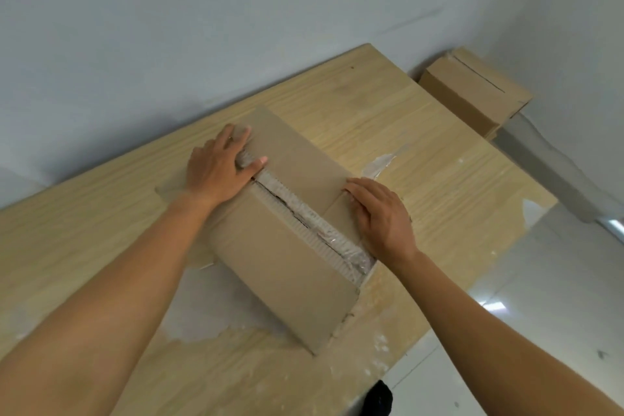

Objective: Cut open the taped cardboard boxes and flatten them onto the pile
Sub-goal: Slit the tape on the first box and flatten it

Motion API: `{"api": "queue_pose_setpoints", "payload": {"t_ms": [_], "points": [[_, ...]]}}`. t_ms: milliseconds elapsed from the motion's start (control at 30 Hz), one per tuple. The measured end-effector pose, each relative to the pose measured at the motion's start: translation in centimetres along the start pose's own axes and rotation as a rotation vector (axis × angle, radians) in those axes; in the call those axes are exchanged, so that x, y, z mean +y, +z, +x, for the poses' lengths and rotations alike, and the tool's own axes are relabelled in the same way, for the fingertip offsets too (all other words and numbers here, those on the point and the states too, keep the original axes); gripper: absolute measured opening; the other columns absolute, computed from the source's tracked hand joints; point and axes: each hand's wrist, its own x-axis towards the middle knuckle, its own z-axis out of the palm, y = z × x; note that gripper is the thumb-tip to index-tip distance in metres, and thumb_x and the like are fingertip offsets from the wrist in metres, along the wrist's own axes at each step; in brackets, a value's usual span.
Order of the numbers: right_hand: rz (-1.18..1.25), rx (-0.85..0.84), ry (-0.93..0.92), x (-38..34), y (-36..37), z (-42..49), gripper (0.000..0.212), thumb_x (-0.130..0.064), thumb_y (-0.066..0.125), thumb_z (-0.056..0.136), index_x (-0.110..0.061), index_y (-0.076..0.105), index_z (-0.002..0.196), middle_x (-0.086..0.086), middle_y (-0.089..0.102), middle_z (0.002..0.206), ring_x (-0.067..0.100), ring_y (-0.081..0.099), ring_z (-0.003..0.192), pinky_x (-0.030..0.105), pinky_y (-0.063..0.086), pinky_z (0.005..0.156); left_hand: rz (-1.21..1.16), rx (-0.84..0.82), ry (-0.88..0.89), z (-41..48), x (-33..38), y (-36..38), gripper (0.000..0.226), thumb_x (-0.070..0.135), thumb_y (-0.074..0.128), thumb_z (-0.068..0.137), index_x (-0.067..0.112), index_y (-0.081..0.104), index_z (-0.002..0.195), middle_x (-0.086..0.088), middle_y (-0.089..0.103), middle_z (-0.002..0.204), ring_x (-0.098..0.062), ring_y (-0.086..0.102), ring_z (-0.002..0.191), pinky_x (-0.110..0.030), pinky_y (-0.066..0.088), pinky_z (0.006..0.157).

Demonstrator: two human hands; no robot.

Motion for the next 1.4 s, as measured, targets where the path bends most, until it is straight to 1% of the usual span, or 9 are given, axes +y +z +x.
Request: {"api": "queue_pose_setpoints", "payload": {"t_ms": [167,433,633,800,933,1033,1133,1200,1400], "points": [[-0.078,0.122,0.231,-0.6,-0.2,1.2,0.035,-0.026,0.038,0.097,-0.015,0.066,0.113,0.010,0.061,0.127,0.035,0.050,0.124,0.048,0.041,0.096,0.060,-0.022,-0.157,0.0,0.4,0.3,0.072,0.071,0.028,0.089,0.035,0.020,0.150,-0.005,0.021,0.158,-0.034,0.038,0.131,-0.045,0.030,0.101],[0.296,0.087,0.672,-4.1,-1.4,-0.8,0.035,-0.025,0.036,0.102,-0.027,0.054,0.131,0.012,0.020,0.157,0.023,0.015,0.145,0.044,0.023,0.116,-0.047,0.086,-0.416,-2.5,1.0,0.2,0.069,0.061,0.036,0.093,0.022,0.028,0.150,-0.015,0.039,0.147,-0.036,0.041,0.127,-0.046,0.027,0.101],[0.243,-0.042,0.511,-2.6,-0.5,1.1,0.035,-0.032,0.036,0.102,-0.026,0.055,0.131,0.010,0.019,0.157,0.023,0.015,0.145,0.035,0.017,0.115,-0.136,0.131,-0.538,-7.5,1.2,-0.3,0.070,0.050,0.047,0.094,0.007,0.031,0.147,-0.027,0.048,0.135,-0.043,0.045,0.122,-0.049,0.030,0.101],[0.154,-0.186,0.280,1.5,0.1,5.3,0.034,-0.029,0.040,0.101,-0.019,0.059,0.127,0.012,0.031,0.152,0.027,0.026,0.142,0.040,0.031,0.111,-0.145,0.069,-0.632,-12.8,4.1,-0.3,0.077,0.051,0.045,0.093,0.003,0.023,0.149,-0.027,0.036,0.145,-0.043,0.039,0.128,-0.049,0.032,0.105],[0.238,-0.270,0.151,3.7,0.4,8.3,0.032,-0.025,0.042,0.101,-0.016,0.061,0.126,0.013,0.038,0.148,0.026,0.030,0.140,0.043,0.031,0.112,-0.098,0.001,-0.698,-14.7,7.7,0.7,0.080,0.057,0.034,0.094,0.009,0.009,0.153,-0.025,-0.002,0.157,-0.035,-0.001,0.146,-0.048,0.002,0.117],[0.427,-0.272,0.145,4.4,-0.3,9.2,0.033,-0.019,0.039,0.102,-0.014,0.057,0.129,0.012,0.045,0.143,0.021,0.031,0.140,0.033,0.027,0.114,-0.082,-0.015,-0.655,-14.5,11.2,1.6,0.082,0.066,0.022,0.092,0.015,0.008,0.154,-0.023,-0.015,0.157,-0.033,-0.021,0.144,-0.053,-0.012,0.115],[0.438,-0.118,0.201,6.2,-2.0,9.2,0.032,-0.017,0.039,0.102,-0.009,0.059,0.125,0.012,0.058,0.121,0.022,0.054,0.110,0.014,0.035,0.087,-0.110,-0.083,-0.465,-13.6,16.4,2.5,0.094,0.073,-0.002,0.077,0.019,0.002,0.154,-0.016,-0.015,0.159,-0.027,-0.027,0.143,-0.051,-0.016,0.113],[0.361,-0.129,0.274,7.9,-3.2,8.7,0.031,-0.019,0.038,0.102,-0.007,0.061,0.120,0.010,0.062,0.095,0.019,0.054,0.080,0.020,0.031,0.063,-0.095,-0.097,-0.337,-12.6,19.7,3.3,0.093,0.074,-0.007,0.077,0.022,-0.002,0.154,-0.011,-0.017,0.159,-0.022,-0.029,0.142,-0.048,-0.019,0.114],[0.337,-0.567,0.327,10.4,-4.5,6.1,0.024,-0.024,0.044,0.100,-0.013,0.065,0.097,0.000,0.059,0.079,0.018,0.054,0.074,0.028,0.035,0.061,-0.064,-0.027,-0.199,-9.3,24.7,4.9,0.084,0.069,0.002,0.089,0.015,0.003,0.153,-0.006,-0.006,0.160,-0.018,-0.016,0.147,-0.043,-0.015,0.116]]}}
